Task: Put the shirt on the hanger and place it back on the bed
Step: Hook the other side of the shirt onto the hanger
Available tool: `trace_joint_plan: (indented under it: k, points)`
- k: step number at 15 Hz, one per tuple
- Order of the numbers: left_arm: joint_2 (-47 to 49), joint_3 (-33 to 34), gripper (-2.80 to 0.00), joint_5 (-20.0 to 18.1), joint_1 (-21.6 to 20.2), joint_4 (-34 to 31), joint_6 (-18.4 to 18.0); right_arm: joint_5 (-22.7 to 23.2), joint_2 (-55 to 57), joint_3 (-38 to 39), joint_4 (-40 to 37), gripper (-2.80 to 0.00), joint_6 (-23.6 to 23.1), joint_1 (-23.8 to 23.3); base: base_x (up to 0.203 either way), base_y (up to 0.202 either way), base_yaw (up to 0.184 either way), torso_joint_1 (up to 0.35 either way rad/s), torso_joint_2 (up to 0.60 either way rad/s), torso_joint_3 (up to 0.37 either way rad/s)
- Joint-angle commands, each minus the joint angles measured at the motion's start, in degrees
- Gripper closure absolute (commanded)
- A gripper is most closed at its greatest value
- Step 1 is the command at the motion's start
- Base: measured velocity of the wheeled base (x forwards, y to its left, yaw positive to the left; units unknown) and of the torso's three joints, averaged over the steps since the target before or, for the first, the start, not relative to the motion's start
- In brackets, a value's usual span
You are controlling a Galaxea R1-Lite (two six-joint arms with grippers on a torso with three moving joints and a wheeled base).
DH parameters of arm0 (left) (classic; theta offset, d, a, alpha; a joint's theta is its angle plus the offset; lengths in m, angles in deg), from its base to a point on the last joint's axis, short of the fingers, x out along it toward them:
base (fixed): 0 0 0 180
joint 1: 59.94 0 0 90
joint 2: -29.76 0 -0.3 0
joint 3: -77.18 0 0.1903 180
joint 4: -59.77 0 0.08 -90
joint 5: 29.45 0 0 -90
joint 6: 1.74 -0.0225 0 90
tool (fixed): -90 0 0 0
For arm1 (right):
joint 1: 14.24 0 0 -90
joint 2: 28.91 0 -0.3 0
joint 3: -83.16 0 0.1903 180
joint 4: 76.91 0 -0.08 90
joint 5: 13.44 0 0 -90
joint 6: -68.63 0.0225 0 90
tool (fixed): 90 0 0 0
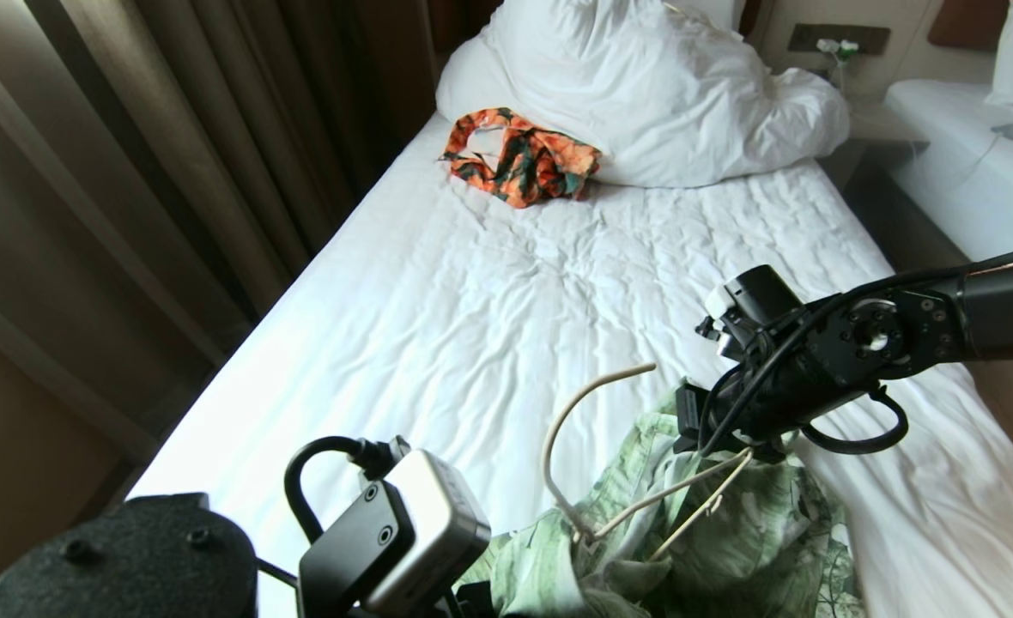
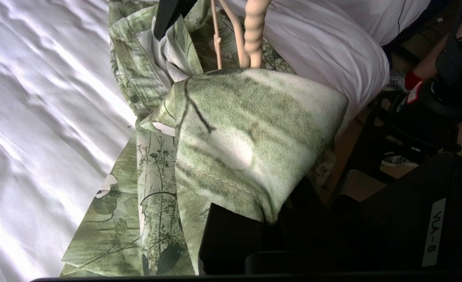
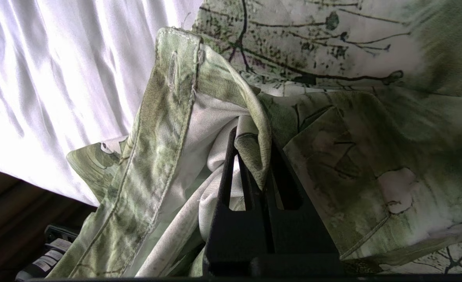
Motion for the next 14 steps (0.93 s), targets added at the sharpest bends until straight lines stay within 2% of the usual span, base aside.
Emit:
trace_joint_plan:
  k: [1, 3, 7, 12, 14]
  points:
    - [-0.68, 1.4, 0.0, 0.61, -0.06, 0.29, 0.49, 0.04, -2.68, 0.51, -0.09, 0.0, 0.53, -0.11, 0.0, 0.0, 0.0, 0.0, 0.0, 0.0]
    - [-1.19, 1.53, 0.0, 1.54, -0.06, 0.33, 1.71, 0.04, -4.25, 1.42, -0.09, 0.0, 0.63, -0.08, 0.0, 0.0, 0.0, 0.0, 0.0, 0.0]
    - [-5.63, 1.53, 0.0, 2.08, -0.32, -0.06, 1.81, 0.04, -5.8, 3.4, -0.09, 0.0, 0.63, -1.05, 0.0, 0.0, 0.0, 0.0, 0.0, 0.0]
    - [-5.08, 3.2, 0.0, 2.09, -0.23, 0.01, 1.98, 0.04, -7.48, 4.17, 0.0, 0.0, 0.88, -1.43, 0.0, 0.0, 0.0, 0.0, 0.0, 0.0]
    - [-5.33, 3.62, 0.0, 2.09, -0.25, 0.01, 2.07, 0.1, -8.49, 4.28, 0.0, 0.0, 2.33, -1.52, 0.0, 0.0, 0.0, 0.0, 0.0, 0.0]
